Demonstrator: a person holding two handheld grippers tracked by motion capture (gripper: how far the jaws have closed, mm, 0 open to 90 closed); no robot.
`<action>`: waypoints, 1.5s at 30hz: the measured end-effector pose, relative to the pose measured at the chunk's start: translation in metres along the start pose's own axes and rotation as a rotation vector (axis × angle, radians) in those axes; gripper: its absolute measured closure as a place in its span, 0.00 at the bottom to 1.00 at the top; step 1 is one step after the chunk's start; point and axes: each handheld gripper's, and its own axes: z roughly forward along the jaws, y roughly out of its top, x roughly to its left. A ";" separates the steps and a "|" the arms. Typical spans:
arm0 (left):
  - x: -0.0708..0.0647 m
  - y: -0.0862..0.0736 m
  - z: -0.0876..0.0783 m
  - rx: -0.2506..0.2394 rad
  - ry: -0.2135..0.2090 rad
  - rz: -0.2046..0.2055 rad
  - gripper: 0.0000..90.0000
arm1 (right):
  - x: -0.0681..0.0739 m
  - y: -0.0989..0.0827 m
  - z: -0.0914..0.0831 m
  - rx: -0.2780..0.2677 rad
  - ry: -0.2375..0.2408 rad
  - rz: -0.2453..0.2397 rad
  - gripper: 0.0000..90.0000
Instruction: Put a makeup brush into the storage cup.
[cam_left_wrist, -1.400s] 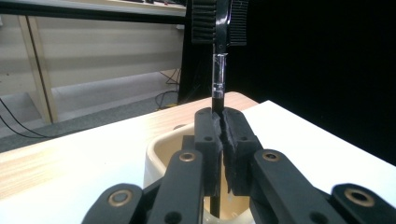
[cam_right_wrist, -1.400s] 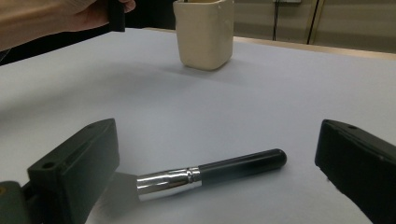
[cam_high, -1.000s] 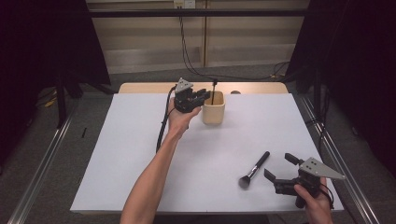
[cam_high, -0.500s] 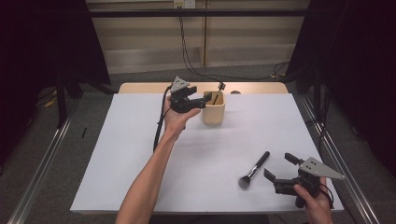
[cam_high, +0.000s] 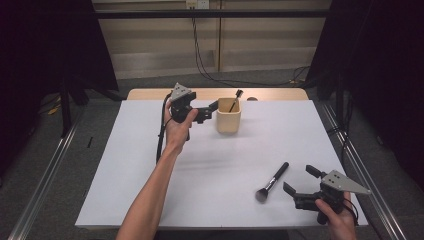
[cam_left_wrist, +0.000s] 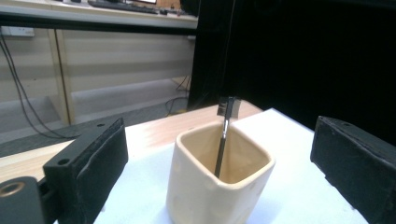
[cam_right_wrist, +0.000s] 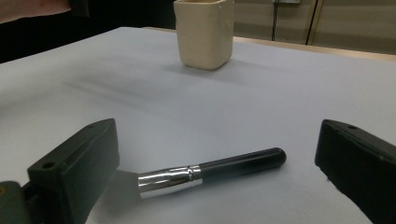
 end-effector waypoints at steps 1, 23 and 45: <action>-0.001 0.000 -0.002 0.003 0.018 0.012 0.05 | 0.000 0.000 0.000 0.000 -0.001 0.000 0.00; 0.007 -0.012 -0.082 -0.045 0.111 0.131 0.05 | 0.001 0.000 0.001 0.000 -0.004 -0.001 0.00; 0.006 -0.035 -0.148 -0.019 0.156 0.177 0.05 | 0.001 0.000 0.001 0.002 -0.015 0.009 0.00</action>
